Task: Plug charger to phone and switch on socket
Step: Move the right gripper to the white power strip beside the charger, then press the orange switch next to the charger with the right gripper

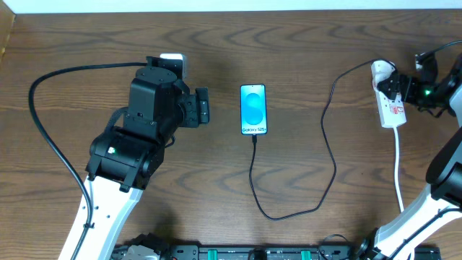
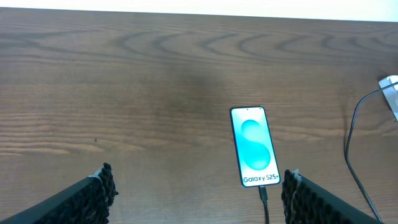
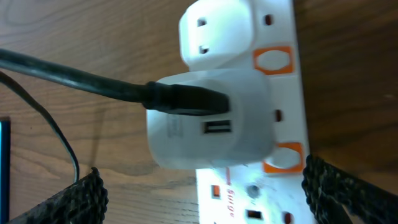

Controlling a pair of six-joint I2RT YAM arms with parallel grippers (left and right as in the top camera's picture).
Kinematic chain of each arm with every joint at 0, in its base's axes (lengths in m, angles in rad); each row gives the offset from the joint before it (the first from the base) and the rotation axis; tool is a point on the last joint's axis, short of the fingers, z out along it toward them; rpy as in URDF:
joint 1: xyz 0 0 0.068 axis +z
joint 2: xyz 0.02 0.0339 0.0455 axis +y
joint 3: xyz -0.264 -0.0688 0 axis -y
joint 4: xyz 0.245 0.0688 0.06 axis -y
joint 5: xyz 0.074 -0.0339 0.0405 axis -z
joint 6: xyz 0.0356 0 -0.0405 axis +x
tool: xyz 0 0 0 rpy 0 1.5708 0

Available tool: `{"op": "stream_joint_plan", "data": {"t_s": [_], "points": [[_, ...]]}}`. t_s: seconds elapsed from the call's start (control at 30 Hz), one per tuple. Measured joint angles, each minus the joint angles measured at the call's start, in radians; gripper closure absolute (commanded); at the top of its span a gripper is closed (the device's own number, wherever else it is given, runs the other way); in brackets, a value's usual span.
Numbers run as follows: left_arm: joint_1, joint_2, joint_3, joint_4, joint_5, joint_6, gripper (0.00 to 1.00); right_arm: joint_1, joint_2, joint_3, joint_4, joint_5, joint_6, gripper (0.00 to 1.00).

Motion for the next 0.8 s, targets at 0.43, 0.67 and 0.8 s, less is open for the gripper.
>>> {"op": "stream_joint_plan", "data": {"t_s": [0.43,0.67,0.8], "points": [[0.0,0.0,0.0,0.0,0.0,0.0,0.13,0.01,0.0,-0.001,0.023,-0.012,0.004,0.01],[0.0,0.0,0.0,0.0,0.0,0.0,0.13,0.019,0.0,-0.001,0.021,-0.012,0.015,0.01],[0.0,0.0,0.0,0.0,0.0,0.0,0.13,0.026,0.0,-0.001,0.02,-0.009,0.02,0.01]]}}
